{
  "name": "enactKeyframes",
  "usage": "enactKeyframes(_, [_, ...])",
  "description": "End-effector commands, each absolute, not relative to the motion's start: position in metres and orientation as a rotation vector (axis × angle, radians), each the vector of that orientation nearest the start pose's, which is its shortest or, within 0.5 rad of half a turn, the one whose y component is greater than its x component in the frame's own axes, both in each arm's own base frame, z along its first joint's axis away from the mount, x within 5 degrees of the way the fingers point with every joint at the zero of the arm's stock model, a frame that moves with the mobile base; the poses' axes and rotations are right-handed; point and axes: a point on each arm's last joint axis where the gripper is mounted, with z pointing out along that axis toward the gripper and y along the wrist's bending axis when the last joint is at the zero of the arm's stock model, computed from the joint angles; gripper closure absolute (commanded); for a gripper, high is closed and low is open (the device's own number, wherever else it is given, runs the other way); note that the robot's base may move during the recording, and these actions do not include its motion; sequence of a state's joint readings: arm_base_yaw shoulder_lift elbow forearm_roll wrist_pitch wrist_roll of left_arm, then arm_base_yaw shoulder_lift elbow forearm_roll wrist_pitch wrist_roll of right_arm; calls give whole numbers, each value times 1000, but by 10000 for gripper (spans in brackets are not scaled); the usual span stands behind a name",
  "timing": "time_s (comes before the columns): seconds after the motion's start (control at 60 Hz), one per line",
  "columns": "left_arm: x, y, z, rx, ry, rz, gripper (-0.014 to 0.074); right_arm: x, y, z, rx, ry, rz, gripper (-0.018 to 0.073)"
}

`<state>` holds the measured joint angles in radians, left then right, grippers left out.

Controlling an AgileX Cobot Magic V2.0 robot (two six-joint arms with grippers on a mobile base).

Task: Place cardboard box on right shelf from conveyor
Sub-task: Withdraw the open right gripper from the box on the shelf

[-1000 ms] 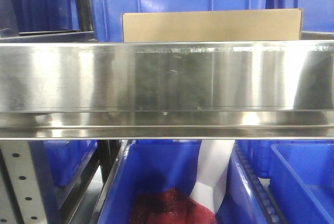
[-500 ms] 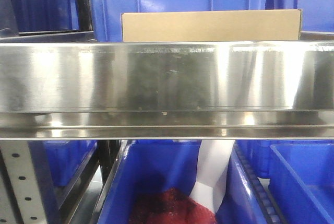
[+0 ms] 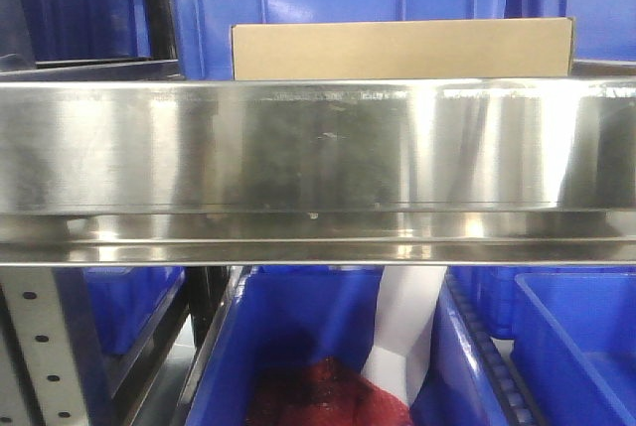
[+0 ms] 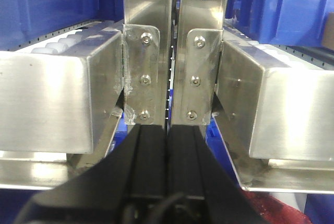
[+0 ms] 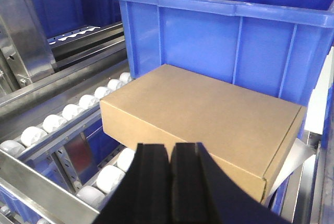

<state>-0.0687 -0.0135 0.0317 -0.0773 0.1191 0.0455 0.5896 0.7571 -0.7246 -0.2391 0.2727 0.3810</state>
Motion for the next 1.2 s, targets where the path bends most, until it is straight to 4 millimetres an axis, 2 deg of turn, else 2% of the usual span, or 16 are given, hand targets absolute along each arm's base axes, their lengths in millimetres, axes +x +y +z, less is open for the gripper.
enactKeyframes(0.0, [56,-4,197,30,1532,-91,713,133,84,381,-354,1632,500,503])
enactKeyframes(0.167, [56,-4,197,30,1532,-91,712,129,76,381,-374,1619,453,503])
enactKeyframes(0.367, [56,-4,197,30,1532,-91,713,104,44,366,-279,1565,356,503])
enactKeyframes(0.55, [56,-4,197,30,1532,-91,713,76,18,327,-142,1520,223,503])
enactKeyframes(0.733, [56,-4,197,30,1532,-91,713,55,6,278,-38,1485,116,503])
enactKeyframes(0.8, [56,-4,197,30,1532,-91,713,53,3,260,-7,1472,88,503])
enactKeyframes(0.967, [56,-4,197,30,1532,-91,713,51,0,230,44,1451,55,503])
enactKeyframes(1.183, [56,-4,197,30,1532,-91,713,55,-1,207,64,1466,37,503])
